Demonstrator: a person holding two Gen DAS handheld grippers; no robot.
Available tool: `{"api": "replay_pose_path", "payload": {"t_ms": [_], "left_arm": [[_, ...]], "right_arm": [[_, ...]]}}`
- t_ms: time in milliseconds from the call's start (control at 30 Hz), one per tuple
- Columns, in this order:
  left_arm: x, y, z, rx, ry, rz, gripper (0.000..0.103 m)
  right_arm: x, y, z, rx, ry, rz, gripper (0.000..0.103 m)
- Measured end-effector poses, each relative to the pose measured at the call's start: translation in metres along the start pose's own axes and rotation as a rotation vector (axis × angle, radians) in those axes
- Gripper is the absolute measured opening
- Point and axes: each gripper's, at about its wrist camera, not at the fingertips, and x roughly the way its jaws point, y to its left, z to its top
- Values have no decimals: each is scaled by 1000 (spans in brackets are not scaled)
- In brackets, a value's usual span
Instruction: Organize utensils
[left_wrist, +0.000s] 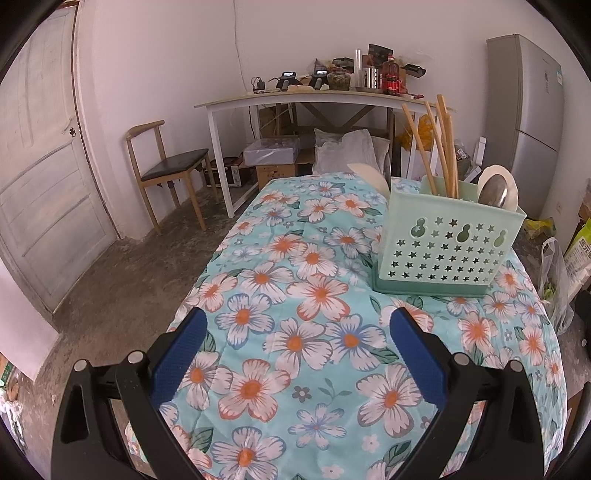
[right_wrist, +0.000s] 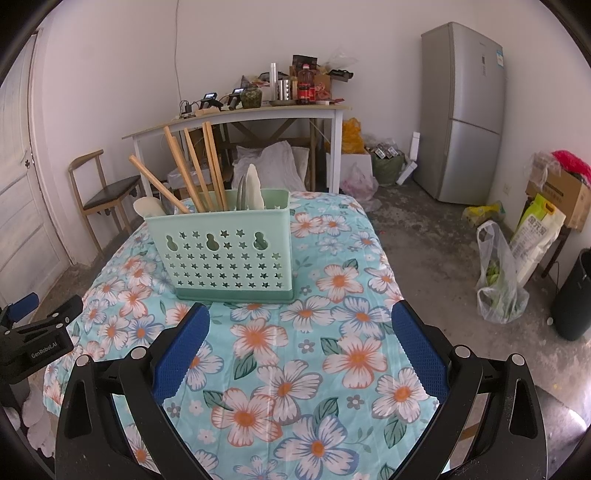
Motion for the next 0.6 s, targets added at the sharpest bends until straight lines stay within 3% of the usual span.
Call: {"api": "replay_pose_path", "payload": {"t_ms": [600], "left_arm": [[-2,0,0,5,-6,-2,97]], "right_arm": [[-1,-1,1,2,-2,1,95]]}}
